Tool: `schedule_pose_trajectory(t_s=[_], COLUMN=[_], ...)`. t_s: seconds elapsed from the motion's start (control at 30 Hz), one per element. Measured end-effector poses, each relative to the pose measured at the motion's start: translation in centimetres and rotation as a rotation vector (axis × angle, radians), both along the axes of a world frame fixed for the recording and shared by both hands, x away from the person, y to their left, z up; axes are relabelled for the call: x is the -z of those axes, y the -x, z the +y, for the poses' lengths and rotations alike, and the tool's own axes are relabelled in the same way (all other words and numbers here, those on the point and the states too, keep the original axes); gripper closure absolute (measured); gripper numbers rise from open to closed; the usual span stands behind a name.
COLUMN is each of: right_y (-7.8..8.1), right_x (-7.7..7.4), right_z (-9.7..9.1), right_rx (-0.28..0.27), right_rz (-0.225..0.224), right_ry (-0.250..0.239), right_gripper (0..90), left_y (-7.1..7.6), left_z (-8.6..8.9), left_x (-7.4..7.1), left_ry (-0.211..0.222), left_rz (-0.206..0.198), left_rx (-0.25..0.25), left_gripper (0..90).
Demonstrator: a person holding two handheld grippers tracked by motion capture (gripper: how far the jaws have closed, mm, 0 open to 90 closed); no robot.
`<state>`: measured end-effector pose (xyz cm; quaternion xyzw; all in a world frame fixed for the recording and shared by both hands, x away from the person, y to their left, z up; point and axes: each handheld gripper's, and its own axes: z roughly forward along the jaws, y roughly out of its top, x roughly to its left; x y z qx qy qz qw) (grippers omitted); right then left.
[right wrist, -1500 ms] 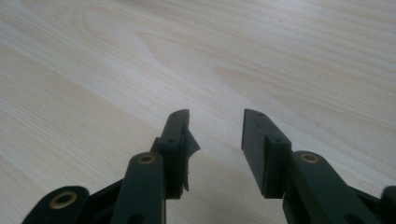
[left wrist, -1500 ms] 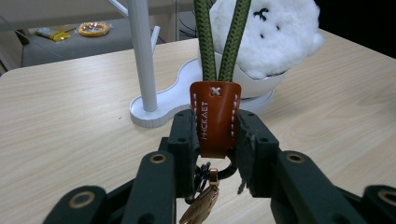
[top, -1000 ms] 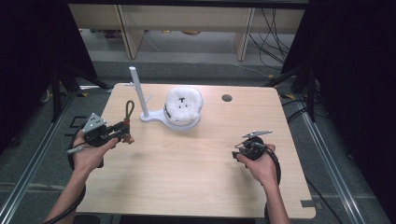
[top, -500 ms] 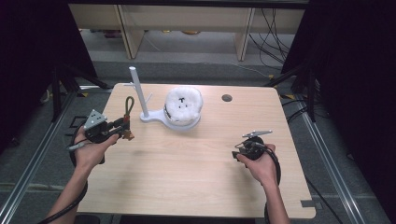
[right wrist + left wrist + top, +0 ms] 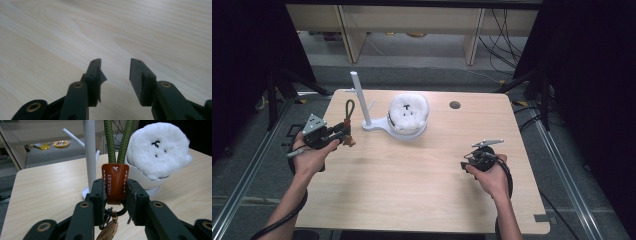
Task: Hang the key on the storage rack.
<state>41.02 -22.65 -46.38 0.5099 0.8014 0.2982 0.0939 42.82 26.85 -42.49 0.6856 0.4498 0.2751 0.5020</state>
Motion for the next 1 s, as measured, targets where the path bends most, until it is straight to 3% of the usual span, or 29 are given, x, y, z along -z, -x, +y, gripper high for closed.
schedule_pose_trajectory(t_s=[0.77, 0.87, 0.93, 1.0], right_y=[0.0, 0.0, 0.1, 0.2], right_x=[0.0, 0.0, 0.2, 0.1], right_z=[-0.1, 0.0, 0.1, 0.2], right_rx=[-0.004, 0.001, 0.026, 0.035], right_rz=[-0.004, -0.004, -0.042, -0.026], right_ry=[-0.002, -0.004, 0.004, 0.0], right_gripper=[62.3, 62.2, 62.3, 62.2], left_y=[-1.7, -1.9, -2.0, -2.1], left_z=[1.1, 1.2, 1.2, 1.2], left_x=[-0.8, -0.9, -1.0, -1.0], left_ry=[0.007, 0.006, 0.006, 0.01], left_rz=[-0.009, -0.011, -0.011, -0.013], left_rx=[-0.038, -0.038, -0.039, -0.042], left_gripper=[69.0, 69.0, 69.0, 69.0])
